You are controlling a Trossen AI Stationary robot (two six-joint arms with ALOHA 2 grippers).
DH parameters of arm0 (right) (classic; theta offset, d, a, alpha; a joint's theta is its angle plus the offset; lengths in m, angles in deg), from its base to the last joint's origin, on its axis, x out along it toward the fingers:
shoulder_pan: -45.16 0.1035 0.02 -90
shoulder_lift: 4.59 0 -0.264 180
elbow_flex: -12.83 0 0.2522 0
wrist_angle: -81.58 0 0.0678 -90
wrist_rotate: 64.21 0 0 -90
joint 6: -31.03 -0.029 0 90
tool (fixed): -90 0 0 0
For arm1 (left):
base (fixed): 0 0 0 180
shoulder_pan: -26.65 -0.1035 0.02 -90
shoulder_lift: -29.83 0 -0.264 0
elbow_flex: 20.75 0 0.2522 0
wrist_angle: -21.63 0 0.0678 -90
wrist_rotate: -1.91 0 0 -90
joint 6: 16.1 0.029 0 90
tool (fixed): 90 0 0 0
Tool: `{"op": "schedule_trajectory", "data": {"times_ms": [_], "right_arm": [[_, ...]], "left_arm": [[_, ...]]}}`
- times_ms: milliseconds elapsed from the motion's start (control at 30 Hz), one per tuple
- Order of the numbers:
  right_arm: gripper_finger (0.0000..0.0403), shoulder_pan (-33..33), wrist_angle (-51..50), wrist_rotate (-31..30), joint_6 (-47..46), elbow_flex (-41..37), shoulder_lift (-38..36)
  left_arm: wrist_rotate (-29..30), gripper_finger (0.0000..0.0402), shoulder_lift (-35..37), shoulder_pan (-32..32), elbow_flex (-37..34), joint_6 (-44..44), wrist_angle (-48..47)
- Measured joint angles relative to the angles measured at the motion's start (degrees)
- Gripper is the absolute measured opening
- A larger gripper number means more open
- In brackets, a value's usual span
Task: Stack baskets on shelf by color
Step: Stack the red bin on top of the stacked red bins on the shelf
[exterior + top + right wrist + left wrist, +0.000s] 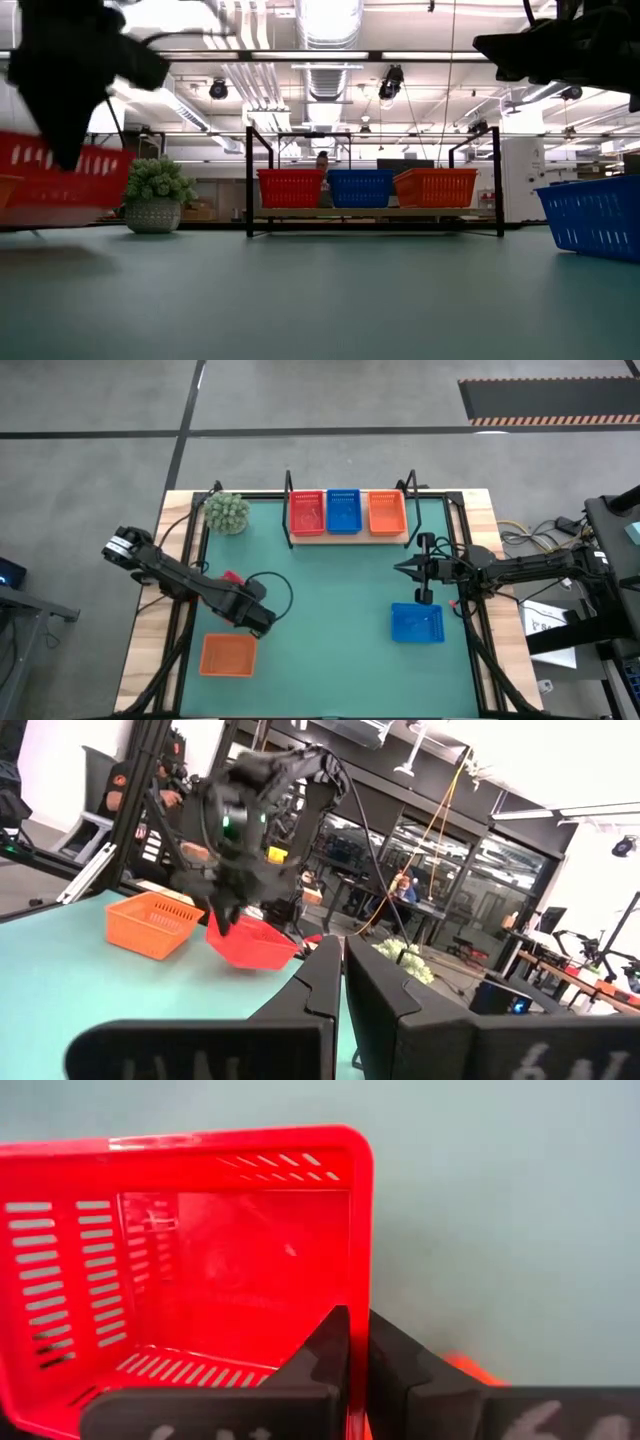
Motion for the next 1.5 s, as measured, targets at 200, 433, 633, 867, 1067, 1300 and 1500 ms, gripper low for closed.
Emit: {"op": "schedule_trajectory", "data": {"times_ms": [200, 433, 633, 867, 1067, 1300, 1500], "right_arm": [[0.0011, 0.0, -0.7, -1.1, 0.0, 0.0, 0.0], [0.0011, 0.0, -0.9, -1.1, 0.0, 0.0, 0.0], [0.0011, 0.0, -0.9, -1.1, 0.1, 0.0, -0.1], [0.0011, 0.0, -0.9, -1.1, 0.2, 0.0, 0.0], [0.0011, 0.0, -1.0, -1.1, 0.6, 0.0, -0.1], [0.0011, 0.0, -1.2, -1.1, 0.6, 0.0, -0.1], [0.0011, 0.0, -1.3, -1.1, 0.6, 0.0, -0.1]], "left_arm": [[5.0, 0.0, 0.0, 0.0, 10.1, 21.4, 1.6], [15.0, 0.0, 0.0, -0.1, 17.9, 42.6, 8.7], [17.5, 0.0, 0.0, -3.0, 20.8, 53.3, 12.9], [17.5, 0.0, -2.8, -9.8, 22.5, 62.3, 13.5], [17.1, 0.0, -9.8, -15.3, 29.6, 69.8, 8.2], [17.0, 0.0, -19.2, -20.7, 43.1, 76.1, -4.6], [16.9, 0.0, -22.4, -26.0, 47.1, 87.3, -4.3]]}}
